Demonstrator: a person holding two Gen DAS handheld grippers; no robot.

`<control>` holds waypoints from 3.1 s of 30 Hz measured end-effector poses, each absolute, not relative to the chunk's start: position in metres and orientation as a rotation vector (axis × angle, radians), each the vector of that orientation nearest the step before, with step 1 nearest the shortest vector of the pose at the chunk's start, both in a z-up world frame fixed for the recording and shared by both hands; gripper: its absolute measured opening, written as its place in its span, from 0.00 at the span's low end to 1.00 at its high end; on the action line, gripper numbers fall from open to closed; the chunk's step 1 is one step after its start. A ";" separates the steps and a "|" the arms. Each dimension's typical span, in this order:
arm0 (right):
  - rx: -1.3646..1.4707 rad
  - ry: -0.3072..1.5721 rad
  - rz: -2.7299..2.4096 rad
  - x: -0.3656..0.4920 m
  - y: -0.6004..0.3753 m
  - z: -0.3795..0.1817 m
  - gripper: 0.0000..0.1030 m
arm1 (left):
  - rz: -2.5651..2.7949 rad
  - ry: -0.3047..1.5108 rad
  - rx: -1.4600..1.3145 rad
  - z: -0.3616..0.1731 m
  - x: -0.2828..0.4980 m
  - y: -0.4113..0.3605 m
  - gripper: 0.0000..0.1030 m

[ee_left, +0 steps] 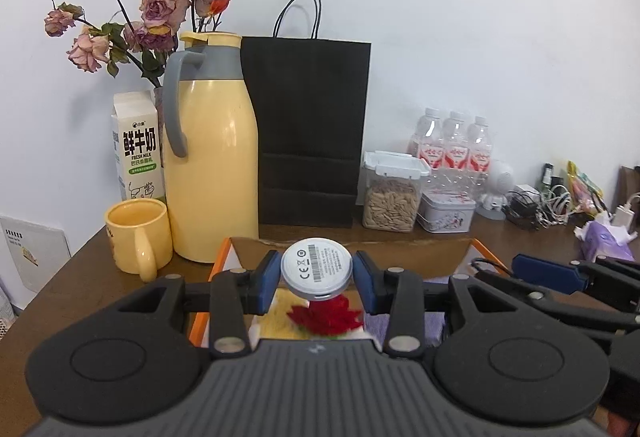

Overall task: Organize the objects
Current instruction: 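Carry the cap and USB cable into the box while both tools release them, then withdraw both tools from the box back over the table items, then grasp the white bottle cap with the right tool while the left tool grasps the white plastic box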

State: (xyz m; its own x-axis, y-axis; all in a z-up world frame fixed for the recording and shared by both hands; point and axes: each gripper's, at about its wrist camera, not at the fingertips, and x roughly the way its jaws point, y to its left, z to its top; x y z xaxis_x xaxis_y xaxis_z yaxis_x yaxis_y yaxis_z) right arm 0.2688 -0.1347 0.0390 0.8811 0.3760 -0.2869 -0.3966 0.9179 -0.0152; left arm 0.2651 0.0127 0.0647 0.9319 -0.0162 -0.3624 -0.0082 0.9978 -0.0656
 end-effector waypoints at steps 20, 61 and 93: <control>-0.090 0.407 0.342 0.320 -0.125 -0.003 0.51 | 0.084 0.454 -0.040 0.031 0.313 0.009 0.88; -0.095 0.346 0.317 0.226 -0.164 0.021 1.00 | 0.052 0.379 0.001 0.059 0.212 0.014 1.00; -0.175 0.647 0.558 0.151 -0.132 -0.050 0.88 | 0.125 0.551 -0.010 0.006 0.124 0.058 1.00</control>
